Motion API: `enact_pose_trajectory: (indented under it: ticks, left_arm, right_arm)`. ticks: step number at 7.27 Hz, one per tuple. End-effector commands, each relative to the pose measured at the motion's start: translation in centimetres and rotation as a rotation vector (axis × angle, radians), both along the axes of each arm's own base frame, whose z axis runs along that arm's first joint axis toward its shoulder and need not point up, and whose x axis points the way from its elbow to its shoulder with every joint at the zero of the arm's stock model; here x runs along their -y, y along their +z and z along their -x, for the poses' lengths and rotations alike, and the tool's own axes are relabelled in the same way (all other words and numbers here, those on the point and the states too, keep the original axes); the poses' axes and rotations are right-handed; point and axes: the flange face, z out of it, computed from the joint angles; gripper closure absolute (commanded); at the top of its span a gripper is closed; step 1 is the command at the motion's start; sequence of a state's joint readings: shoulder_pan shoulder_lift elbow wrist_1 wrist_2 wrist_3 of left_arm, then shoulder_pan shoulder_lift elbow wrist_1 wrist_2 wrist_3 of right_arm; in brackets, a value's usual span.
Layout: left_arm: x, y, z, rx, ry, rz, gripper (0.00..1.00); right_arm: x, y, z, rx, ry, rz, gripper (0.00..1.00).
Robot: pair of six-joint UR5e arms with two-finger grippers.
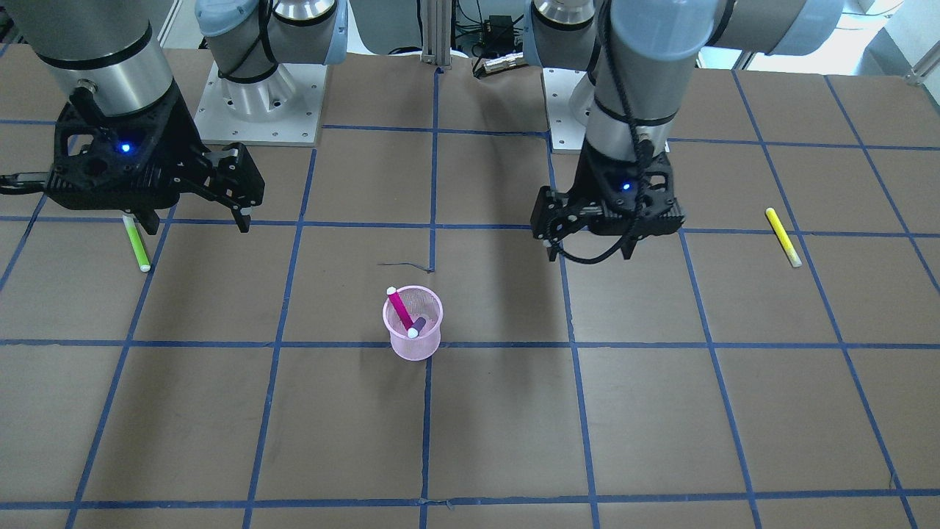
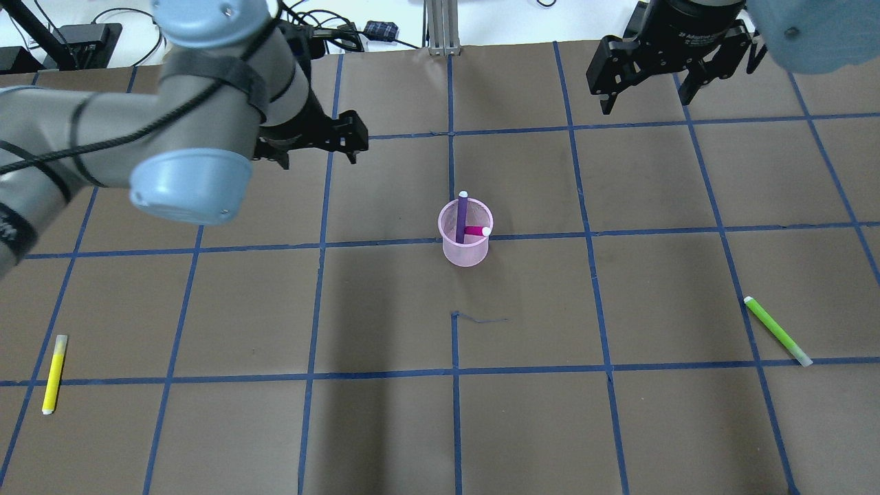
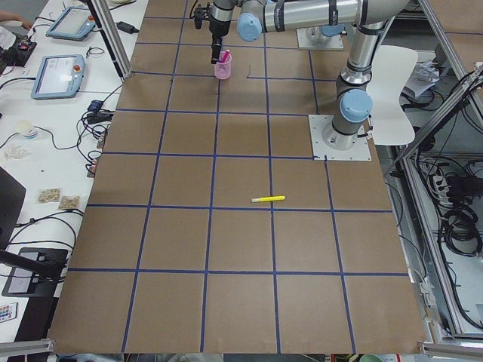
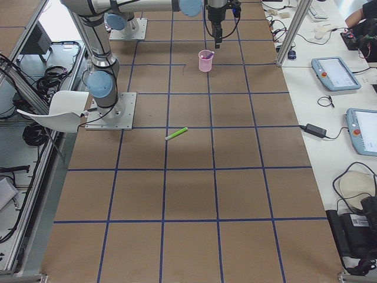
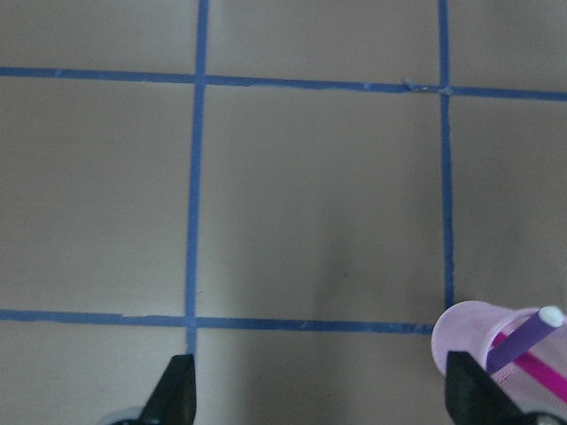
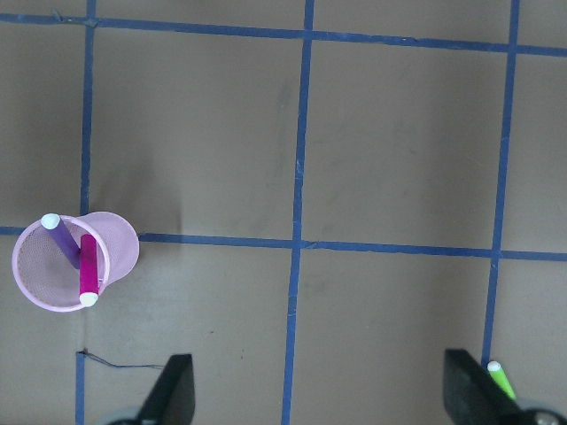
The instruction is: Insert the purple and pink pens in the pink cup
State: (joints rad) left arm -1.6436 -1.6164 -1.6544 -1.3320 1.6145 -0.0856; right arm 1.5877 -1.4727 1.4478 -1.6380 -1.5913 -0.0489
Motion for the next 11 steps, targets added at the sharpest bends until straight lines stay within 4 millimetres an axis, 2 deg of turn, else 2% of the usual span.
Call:
enact_pose_trajectory:
  ticks: [1, 2, 3, 5, 7, 8, 9, 10, 11]
  left_arm:
    - [-3.8, 7.1, -3.4, 0.003, -0.044, -0.082, 0.0]
    - [-4.1, 7.1, -3.4, -0.002, -0.037, -0.08, 0.0]
    - [-3.5, 7.1, -3.9, -0.002, -0.021, -0.072, 0.0]
    - [-2.4, 7.9, -4.2, -0.004, -0.017, -0.049, 0.0]
    - [-2.5, 8.3, -4.1, -0.022, -0.038, -0.043, 0.0]
    - [-2.0, 8.4, -3.8, -0.078, -0.042, -0.013, 0.0]
    - [-1.0, 8.8, -4.5, -0.085, -0.028, 0.044, 0.0]
    - [-0.7, 8.2, -5.0, -0.074, -0.019, 0.028, 0.0]
    - [-1.4, 7.6, -5.1, -0.049, -0.017, -0.009, 0.0]
  right_arm:
    - [0.0, 0.3, 0.0, 0.013, -0.019, 0.003, 0.0]
    - [0.1, 0.3, 0.2, 0.021, -0.039, 0.0, 0.0]
    - [-0.1, 0.6, 0.1, 0.039, -0.108, 0.003, 0.0]
    - [-0.4, 0.4, 0.0, 0.04, -0.116, -0.001, 0.0]
    - [-0.4, 0.3, 0.0, 0.041, -0.115, -0.002, 0.0]
    - [-0.4, 0.3, 0.0, 0.04, -0.115, -0.001, 0.0]
    - [-0.3, 0.6, 0.1, 0.036, -0.117, 0.005, 0.0]
    - [-0.3, 0.6, 0.1, 0.036, -0.117, 0.005, 0.0]
    - [-0.4, 0.5, 0.1, 0.037, -0.115, 0.003, 0.0]
